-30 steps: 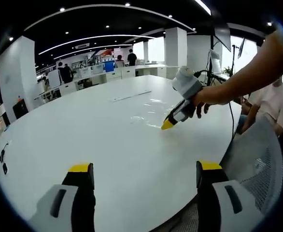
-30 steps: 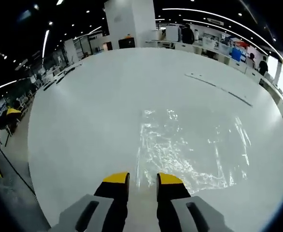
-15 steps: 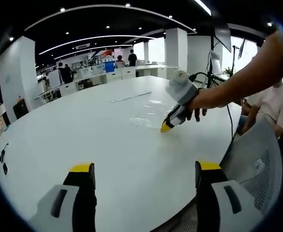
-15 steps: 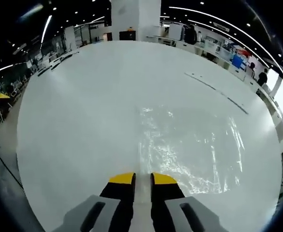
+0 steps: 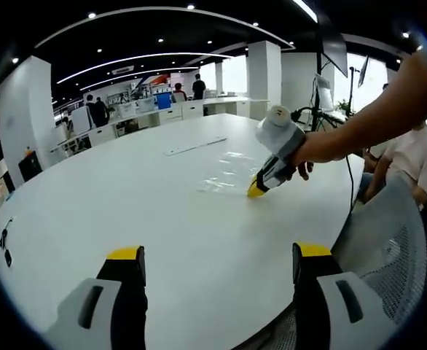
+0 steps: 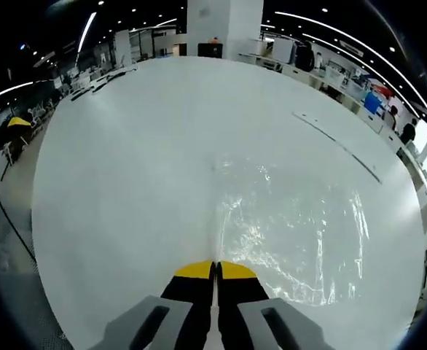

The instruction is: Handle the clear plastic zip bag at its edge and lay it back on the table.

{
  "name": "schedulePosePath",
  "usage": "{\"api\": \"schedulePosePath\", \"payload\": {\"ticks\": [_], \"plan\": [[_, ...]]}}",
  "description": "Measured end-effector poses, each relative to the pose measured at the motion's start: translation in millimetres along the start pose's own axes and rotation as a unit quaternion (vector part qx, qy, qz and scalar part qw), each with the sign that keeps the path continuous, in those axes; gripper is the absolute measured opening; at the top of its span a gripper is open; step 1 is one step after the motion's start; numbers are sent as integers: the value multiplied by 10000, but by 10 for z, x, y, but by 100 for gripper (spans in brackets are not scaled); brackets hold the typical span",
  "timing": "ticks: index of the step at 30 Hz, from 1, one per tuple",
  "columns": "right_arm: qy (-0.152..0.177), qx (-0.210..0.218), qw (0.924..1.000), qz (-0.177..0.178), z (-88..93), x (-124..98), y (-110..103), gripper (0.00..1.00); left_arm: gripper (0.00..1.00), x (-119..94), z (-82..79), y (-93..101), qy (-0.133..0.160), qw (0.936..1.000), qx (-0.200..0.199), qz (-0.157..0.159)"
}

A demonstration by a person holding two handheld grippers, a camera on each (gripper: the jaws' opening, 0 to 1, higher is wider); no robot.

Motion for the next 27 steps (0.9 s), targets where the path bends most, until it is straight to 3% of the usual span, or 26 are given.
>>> {"api": "schedulePosePath", "payload": {"ticks": [15,27], "plan": [[282,-603,9975,-233,-92,-229,-96,0,81,24,27,10,-60,9999,122,71],[304,-1265,9885,-765,-155,-344,-343,0,80,106,35,54,-119,9995,190,203]]}}
Point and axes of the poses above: the point that each gripper's makers call its tool centre point, and the gripper's own axes: x roughly forward along the fingers, y roughly to its right, z roughly out of its underside, the point moved 2 cm from there along -x, roughly backward along the fingers, and after that the axes turned 11 degrees about -z, right-handed, at the moved point
